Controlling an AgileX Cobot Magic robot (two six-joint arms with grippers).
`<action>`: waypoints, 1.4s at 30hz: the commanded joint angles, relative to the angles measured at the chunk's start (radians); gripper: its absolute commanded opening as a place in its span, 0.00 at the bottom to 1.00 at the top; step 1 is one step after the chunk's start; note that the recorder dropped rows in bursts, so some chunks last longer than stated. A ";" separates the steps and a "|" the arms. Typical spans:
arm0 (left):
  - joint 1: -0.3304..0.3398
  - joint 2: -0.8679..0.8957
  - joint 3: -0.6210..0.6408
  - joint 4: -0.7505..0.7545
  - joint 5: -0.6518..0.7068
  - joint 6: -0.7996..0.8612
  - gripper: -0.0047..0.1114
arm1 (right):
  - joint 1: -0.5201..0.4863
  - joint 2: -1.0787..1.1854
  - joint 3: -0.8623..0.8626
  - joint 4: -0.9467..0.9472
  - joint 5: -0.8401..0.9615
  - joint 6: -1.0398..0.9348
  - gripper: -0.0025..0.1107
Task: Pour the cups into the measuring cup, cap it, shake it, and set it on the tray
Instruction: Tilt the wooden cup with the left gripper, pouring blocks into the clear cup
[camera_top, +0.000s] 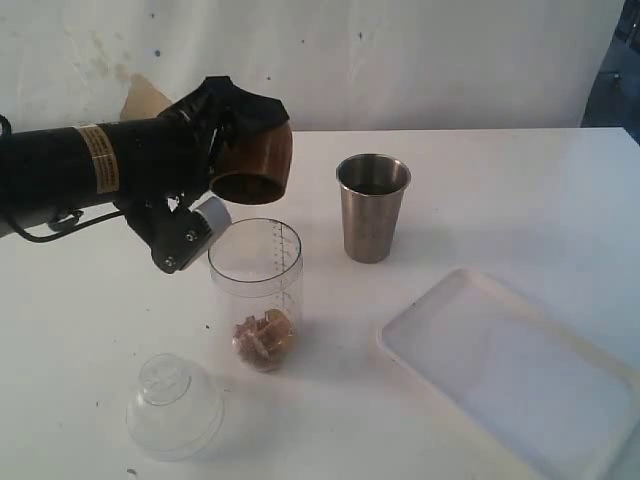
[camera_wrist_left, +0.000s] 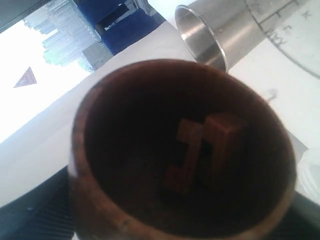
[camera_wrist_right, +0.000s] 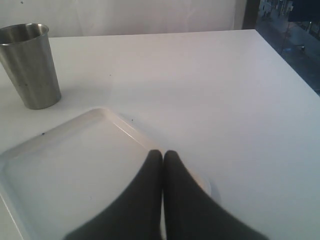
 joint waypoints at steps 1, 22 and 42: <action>-0.004 -0.011 -0.010 -0.014 -0.025 0.022 0.04 | 0.000 -0.001 0.002 -0.005 -0.004 -0.001 0.02; -0.004 -0.011 -0.010 -0.014 -0.102 0.124 0.04 | 0.000 -0.001 0.002 -0.005 -0.004 -0.001 0.02; -0.004 -0.011 -0.010 -0.179 -0.425 -1.194 0.04 | 0.000 -0.001 0.002 -0.005 -0.004 -0.001 0.02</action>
